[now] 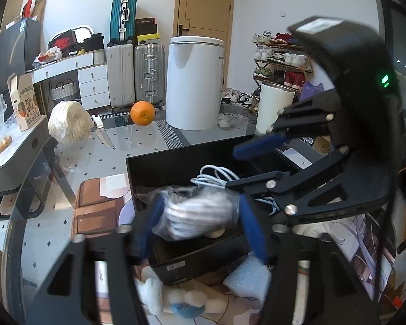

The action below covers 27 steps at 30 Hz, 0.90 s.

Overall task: Organize soft objects
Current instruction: 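Open the left gripper over the black box while the right gripper drops the cable inside, then move both grippers back over the remaining items beside the box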

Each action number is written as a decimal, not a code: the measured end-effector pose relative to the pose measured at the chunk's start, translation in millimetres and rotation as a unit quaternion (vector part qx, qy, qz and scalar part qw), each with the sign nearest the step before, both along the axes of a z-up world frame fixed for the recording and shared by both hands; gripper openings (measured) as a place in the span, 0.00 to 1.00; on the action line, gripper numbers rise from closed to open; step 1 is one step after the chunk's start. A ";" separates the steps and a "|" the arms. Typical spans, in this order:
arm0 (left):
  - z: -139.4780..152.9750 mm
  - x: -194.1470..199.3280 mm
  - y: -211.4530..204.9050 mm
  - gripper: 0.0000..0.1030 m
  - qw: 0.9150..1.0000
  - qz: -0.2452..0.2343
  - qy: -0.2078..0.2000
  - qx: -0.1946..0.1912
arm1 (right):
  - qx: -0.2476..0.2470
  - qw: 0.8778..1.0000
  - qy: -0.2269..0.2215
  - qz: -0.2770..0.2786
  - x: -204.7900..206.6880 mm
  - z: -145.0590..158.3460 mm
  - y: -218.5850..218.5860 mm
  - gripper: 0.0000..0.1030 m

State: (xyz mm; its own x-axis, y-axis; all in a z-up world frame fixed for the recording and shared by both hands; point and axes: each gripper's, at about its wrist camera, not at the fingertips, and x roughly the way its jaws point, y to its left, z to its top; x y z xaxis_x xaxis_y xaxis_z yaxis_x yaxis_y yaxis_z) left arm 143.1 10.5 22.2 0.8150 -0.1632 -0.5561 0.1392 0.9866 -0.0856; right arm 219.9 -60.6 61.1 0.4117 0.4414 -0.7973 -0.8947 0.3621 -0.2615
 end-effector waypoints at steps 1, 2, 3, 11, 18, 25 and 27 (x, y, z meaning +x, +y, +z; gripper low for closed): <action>1.1 -1.8 -0.5 0.72 1.000 0.001 0.001 0.001 | 0.002 1.000 -0.004 0.000 -3.4 2.1 -1.8 0.47; 3.3 -4.6 -1.0 0.76 1.000 0.004 0.000 0.002 | 0.005 1.000 -0.008 -0.002 -6.9 5.5 -4.8 0.48; 4.5 -5.9 -1.2 0.83 1.000 0.004 -0.002 0.001 | 0.007 1.000 -0.012 -0.008 -9.7 8.5 -8.4 0.48; 19.7 -40.1 12.4 1.00 0.998 0.056 -0.038 -0.016 | 0.094 0.991 -0.017 -0.090 -39.7 26.8 -53.0 0.87; 22.6 -72.1 22.3 1.00 0.993 0.093 -0.058 -0.035 | 0.182 0.970 0.031 -0.159 -63.3 27.2 -90.8 0.99; 16.3 -89.1 13.8 1.00 0.994 0.093 -0.052 -0.013 | 0.204 0.960 0.042 -0.188 -88.6 18.0 -109.2 0.99; 12.1 -94.0 14.2 1.00 0.994 0.095 -0.044 -0.012 | 0.202 0.959 0.046 -0.192 -90.3 14.5 -110.9 0.99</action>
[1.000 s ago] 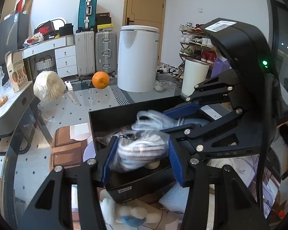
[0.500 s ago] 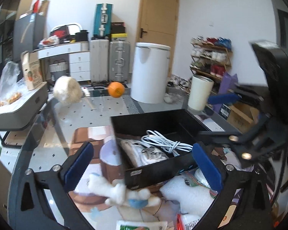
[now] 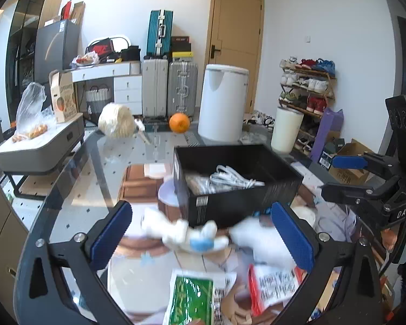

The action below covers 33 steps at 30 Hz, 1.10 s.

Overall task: Organize soft objects
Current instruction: 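Move both grippers back over the remaining items beside the box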

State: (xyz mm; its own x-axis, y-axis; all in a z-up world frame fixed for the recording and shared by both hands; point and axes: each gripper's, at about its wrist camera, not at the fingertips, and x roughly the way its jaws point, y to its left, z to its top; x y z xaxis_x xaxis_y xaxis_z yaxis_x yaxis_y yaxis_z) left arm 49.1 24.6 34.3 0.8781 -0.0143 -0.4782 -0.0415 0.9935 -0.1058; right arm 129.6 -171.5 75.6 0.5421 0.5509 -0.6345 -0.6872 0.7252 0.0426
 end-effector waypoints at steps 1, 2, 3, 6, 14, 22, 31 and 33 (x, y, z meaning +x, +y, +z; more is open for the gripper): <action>-3.7 -2.9 0.2 1.00 1.000 0.000 0.005 -0.001 | 0.004 1.000 0.006 0.001 -0.4 -1.4 -0.9 0.99; -6.1 -4.5 0.2 1.00 1.000 0.003 0.007 -0.001 | 0.004 1.000 0.010 0.001 -0.6 -2.3 -1.6 0.99; -8.8 -6.6 -0.3 1.00 1.000 0.005 0.009 0.001 | 0.002 1.000 0.012 0.000 -0.8 -3.0 -1.8 0.99; -16.6 -12.8 -2.7 1.00 1.000 0.006 0.017 0.005 | 0.008 1.000 0.010 -0.004 -2.4 -2.5 -5.8 0.99; -35.9 -21.9 -3.8 1.00 0.999 0.008 0.042 0.004 | -0.002 1.000 0.023 -0.009 0.1 -9.7 -10.8 0.99; -45.8 -25.6 -3.8 1.00 0.998 0.012 0.065 0.015 | -0.006 0.999 0.033 -0.015 7.2 -15.4 -14.8 0.99; -51.6 -22.3 -8.0 1.00 0.996 -0.006 0.089 0.017 | -0.008 0.999 0.038 -0.022 12.1 -19.3 -17.1 0.99; -52.8 -22.3 -9.7 1.00 0.995 -0.008 0.095 0.019 | -0.009 0.999 0.039 -0.023 12.9 -20.1 -17.2 0.99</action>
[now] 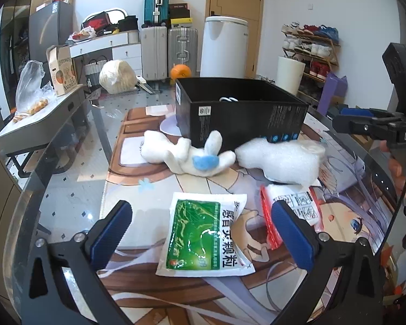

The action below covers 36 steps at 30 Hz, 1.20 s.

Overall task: Organize soft objects
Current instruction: 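Move both grippers back over the remaining items beside the box, then close the left gripper on the green medicine packet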

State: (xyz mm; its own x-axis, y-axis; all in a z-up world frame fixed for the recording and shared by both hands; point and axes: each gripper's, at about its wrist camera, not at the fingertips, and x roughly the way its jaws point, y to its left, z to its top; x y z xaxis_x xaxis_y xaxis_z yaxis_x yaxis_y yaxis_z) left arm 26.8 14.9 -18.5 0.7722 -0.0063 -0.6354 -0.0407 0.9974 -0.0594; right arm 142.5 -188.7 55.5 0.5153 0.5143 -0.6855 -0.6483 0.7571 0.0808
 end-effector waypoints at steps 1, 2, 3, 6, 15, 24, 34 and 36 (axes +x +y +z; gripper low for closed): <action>-1.1 0.4 -0.5 1.00 1.000 -0.001 0.004 0.001 | -0.001 1.000 0.000 -0.001 0.4 -0.3 -0.2 0.99; -2.4 1.0 -0.7 1.00 1.000 -0.001 0.010 0.002 | -0.001 1.000 0.000 -0.002 1.0 -0.6 -0.7 0.99; -3.8 1.4 -0.6 1.00 1.000 0.000 0.013 0.003 | -0.002 1.000 0.000 -0.003 1.3 -1.1 -1.0 0.99; -4.6 1.9 0.6 1.00 1.000 0.002 0.019 0.000 | -0.005 1.000 0.001 -0.011 3.9 -2.7 -3.6 0.99; -8.9 6.8 -0.3 0.99 0.999 -0.003 0.040 -0.001 | -0.014 0.999 0.037 -0.018 15.3 -19.8 -5.8 0.99; -13.2 7.9 2.1 0.99 0.999 0.000 0.053 -0.010 | -0.039 0.997 0.067 0.004 17.8 -43.5 2.6 0.99; -13.9 8.1 1.5 0.87 0.999 -0.003 0.049 -0.004 | -0.050 0.996 0.061 0.033 12.5 -45.4 16.4 0.99; -14.2 7.4 0.9 0.83 0.999 -0.004 0.048 0.000 | -0.052 0.996 0.062 0.040 13.0 -45.9 17.2 0.99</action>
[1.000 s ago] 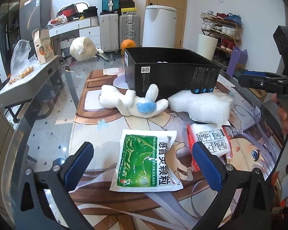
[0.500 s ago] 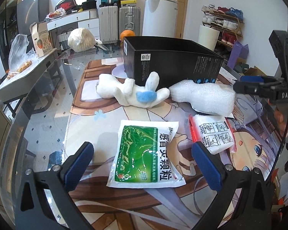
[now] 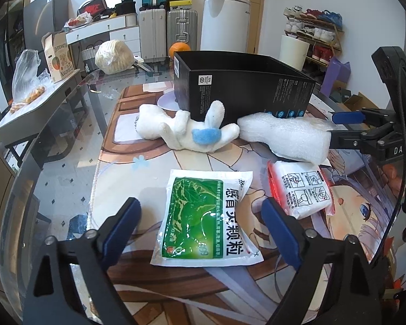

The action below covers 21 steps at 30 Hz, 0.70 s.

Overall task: Organize soft objects
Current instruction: 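Close the left gripper on the green medicine packet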

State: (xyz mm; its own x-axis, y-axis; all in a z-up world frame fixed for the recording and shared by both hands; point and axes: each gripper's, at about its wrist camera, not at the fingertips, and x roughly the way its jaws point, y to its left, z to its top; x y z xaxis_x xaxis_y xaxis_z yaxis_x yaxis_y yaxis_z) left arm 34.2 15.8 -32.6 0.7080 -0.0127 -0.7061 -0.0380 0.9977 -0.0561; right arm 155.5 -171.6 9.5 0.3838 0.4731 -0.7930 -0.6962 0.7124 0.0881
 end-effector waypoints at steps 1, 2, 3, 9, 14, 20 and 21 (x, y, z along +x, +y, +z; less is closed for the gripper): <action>-0.1 0.1 -0.4 0.82 1.000 -0.001 -0.001 0.002 | -0.001 1.000 0.003 0.004 1.3 -0.9 0.4 0.99; 0.1 0.3 -0.7 0.80 1.000 -0.002 -0.001 0.003 | -0.004 1.000 0.005 0.008 2.2 -1.5 0.8 0.99; 0.1 0.3 -0.5 0.76 1.000 -0.003 -0.001 0.004 | -0.006 1.000 0.004 0.011 2.7 -1.3 0.5 0.99; 0.8 -0.5 -0.2 0.60 1.000 -0.002 -0.008 0.008 | -0.031 0.997 -0.010 0.075 5.8 5.4 0.2 0.99; 0.9 -0.1 0.6 0.51 1.000 -0.002 -0.011 0.005 | -0.060 0.990 -0.010 0.124 13.4 4.1 5.9 0.99; 1.1 -0.9 1.6 0.48 1.000 -0.004 -0.014 0.003 | -0.074 0.982 0.017 0.172 27.9 -9.2 18.9 0.99; 1.0 -1.0 1.5 0.48 1.000 -0.005 -0.015 0.003 | -0.074 0.981 0.022 0.179 29.6 -10.9 21.2 0.99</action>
